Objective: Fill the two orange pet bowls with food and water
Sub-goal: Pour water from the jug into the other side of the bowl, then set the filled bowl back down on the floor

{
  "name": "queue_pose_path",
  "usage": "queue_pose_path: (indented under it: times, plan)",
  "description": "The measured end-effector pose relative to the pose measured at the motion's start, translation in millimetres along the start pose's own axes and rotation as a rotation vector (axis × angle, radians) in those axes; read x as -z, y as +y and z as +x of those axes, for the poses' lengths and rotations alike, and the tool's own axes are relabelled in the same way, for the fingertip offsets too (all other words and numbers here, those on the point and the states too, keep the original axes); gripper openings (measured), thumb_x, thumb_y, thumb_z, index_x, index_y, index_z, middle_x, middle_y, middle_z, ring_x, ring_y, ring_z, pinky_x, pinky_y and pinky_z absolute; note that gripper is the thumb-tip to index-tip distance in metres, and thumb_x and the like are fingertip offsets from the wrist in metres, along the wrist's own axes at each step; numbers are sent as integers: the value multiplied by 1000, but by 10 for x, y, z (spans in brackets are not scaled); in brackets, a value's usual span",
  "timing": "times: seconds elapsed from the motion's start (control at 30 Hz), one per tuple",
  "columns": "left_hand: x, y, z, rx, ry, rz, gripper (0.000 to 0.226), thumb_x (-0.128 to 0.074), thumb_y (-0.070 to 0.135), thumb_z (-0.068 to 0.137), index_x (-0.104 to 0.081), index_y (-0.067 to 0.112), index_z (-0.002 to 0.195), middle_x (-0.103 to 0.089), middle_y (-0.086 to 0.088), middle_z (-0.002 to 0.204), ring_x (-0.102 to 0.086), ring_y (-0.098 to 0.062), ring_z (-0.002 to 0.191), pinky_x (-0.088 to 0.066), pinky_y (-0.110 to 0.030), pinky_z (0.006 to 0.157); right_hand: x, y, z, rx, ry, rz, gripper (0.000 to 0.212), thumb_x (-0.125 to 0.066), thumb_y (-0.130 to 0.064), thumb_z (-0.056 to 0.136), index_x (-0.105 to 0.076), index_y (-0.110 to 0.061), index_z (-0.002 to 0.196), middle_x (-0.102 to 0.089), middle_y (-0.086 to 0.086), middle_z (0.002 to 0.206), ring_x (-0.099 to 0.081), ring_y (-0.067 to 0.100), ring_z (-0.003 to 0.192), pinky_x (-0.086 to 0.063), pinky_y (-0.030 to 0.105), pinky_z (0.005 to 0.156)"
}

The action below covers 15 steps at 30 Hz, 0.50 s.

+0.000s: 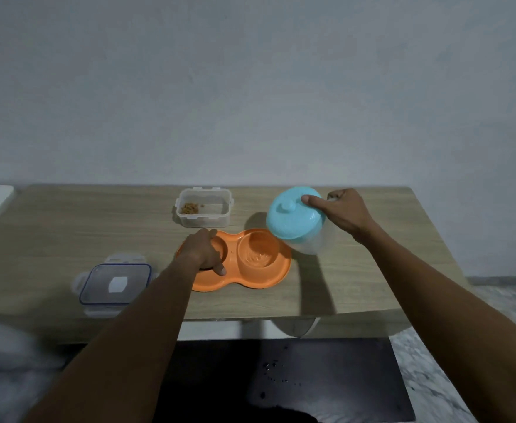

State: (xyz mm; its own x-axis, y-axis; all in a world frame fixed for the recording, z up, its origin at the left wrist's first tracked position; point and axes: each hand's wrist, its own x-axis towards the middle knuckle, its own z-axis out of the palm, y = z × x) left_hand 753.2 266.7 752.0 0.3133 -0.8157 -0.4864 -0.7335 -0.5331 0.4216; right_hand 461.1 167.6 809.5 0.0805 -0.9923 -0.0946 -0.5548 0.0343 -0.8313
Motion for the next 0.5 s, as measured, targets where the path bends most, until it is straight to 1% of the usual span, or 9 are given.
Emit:
queue_pose_path:
  times: [0.07,0.17,0.23,0.3,0.37,0.43,0.5]
  plan:
    - [-14,-6,14,10,4,-34,123,-97,15,49,-34,20,154,-43,-9,154,-41,-32,141,-41,-44,107,-47,49,91,-64,49,130,70,-83,-70,55,-59,-5,63,-49,10,63,-48,21,62,-33,37,61]
    - [-25,-42,65,-2,3,-42,125,-98,16,45,-36,20,153,-42,-10,154,-42,-31,139,-41,-41,105,-197,29,229,-117,87,307,63,-85,-66,55,-55,-12,66,-43,9,66,-40,19,63,-30,37,62]
    - [-28,-63,89,-16,1,-30,125,-98,17,46,-35,19,154,-37,-10,157,-38,-31,142,-39,-40,109,-337,4,339,-132,81,401,61,-84,-64,59,-53,-12,66,-40,9,67,-37,18,64,-30,36,62]
    - [-31,-65,104,-24,-1,1,124,-97,19,50,-33,20,155,-31,-10,160,-32,-31,145,-34,-43,115,-501,-15,466,-153,74,455,61,-83,-63,61,-47,-15,59,-39,6,64,-37,18,63,-30,35,61]
    - [-38,-63,105,-28,6,49,121,-96,22,54,-30,22,156,-28,-9,162,-29,-31,147,-31,-42,117,-654,-25,579,-182,68,498,61,-83,-62,64,-43,-18,57,-39,4,62,-37,18,62,-30,35,60]
    - [-47,-64,120,-32,8,74,120,-96,24,57,-29,22,157,-27,-8,162,-29,-30,147,-31,-39,117,-754,-28,654,-200,52,522,56,-83,-59,68,-50,-13,63,-44,5,64,-41,17,62,-33,35,60]
    - [-62,-81,144,-31,11,58,120,-96,23,57,-30,24,156,-27,-6,162,-29,-29,147,-31,-40,117,-825,12,722,-200,34,537,52,-82,-54,75,-57,-9,71,-50,6,67,-45,16,62,-37,33,59]
